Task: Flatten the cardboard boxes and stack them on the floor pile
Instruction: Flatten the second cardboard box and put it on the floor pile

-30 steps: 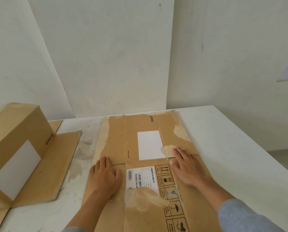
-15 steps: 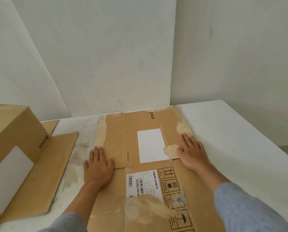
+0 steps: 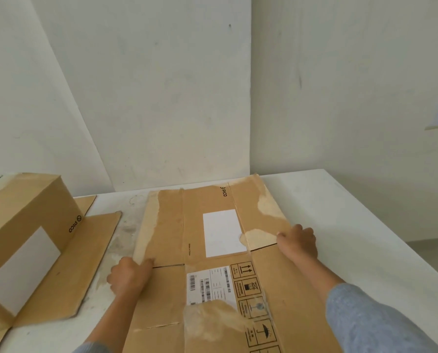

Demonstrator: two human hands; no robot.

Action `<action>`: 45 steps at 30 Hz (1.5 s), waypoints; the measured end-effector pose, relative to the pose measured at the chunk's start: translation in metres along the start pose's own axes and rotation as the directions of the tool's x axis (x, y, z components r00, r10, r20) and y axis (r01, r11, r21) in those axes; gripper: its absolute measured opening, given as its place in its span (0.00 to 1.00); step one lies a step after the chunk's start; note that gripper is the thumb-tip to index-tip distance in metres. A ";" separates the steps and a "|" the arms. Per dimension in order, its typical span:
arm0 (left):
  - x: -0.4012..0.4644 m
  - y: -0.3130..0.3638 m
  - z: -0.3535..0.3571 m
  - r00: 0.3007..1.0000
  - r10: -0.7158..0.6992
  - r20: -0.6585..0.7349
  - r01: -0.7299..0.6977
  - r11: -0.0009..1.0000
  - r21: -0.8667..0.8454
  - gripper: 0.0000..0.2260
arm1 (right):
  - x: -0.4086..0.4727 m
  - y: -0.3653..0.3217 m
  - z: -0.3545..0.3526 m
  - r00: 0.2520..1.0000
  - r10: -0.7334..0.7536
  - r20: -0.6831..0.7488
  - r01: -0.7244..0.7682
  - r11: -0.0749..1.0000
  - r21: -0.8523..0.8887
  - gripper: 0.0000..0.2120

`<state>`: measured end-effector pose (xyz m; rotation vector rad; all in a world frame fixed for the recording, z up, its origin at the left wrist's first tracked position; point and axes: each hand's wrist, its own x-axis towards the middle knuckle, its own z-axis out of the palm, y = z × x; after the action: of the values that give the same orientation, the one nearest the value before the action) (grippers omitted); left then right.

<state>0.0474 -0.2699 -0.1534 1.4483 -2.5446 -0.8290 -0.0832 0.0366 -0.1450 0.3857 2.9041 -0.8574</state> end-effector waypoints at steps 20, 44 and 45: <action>-0.039 0.070 -0.008 0.855 0.508 -0.109 -0.513 0.858 -0.025 0.06 | 0.010 0.025 -0.083 0.889 -0.295 -0.351 0.218 0.946 -0.242 0.16; -0.298 0.430 0.177 0.783 0.584 -0.215 -0.618 0.768 -0.168 0.06 | 0.231 0.297 -0.392 0.926 -0.139 -0.351 0.144 0.989 -0.012 0.16; -0.304 0.441 0.187 0.777 0.594 -0.209 -0.627 0.761 -0.167 0.06 | 0.241 0.306 -0.397 0.932 -0.124 -0.340 0.142 0.990 0.027 0.16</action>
<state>-0.1897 0.2324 -0.0365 0.5070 -2.4561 -0.8168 -0.2403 0.5525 -0.0095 0.3771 3.2626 -0.9730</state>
